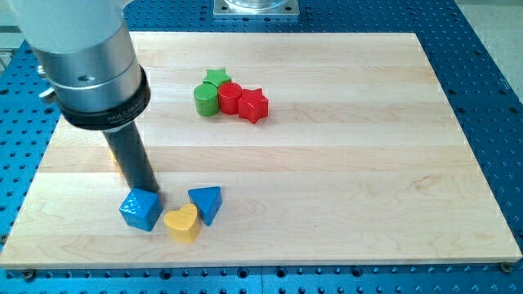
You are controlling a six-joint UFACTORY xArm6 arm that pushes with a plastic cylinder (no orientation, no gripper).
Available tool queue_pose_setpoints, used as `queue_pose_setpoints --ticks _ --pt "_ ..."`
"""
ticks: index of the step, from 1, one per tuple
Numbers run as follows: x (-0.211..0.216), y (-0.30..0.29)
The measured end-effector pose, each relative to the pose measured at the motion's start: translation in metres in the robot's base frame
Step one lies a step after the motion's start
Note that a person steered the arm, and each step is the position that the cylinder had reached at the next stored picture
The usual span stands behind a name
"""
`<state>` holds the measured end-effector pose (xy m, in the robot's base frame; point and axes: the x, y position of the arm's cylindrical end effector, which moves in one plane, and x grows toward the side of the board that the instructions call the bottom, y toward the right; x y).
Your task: Move the yellow hexagon towards the top left corner of the board
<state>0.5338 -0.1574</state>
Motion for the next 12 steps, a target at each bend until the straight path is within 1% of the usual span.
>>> queue_pose_setpoints --ticks 1,2,3,4,5,6,7,8,9,10,11,12 --pt "-0.035 -0.015" --pt "-0.104 0.001" --pt "-0.12 0.009" --pt "-0.049 -0.003" --pt "-0.047 -0.019" --pt "-0.1 -0.022" --pt "-0.133 -0.019" --pt "-0.113 -0.025" --pt "-0.185 -0.024" --pt "-0.161 -0.022" --pt "-0.119 -0.041" --pt "-0.189 -0.051"
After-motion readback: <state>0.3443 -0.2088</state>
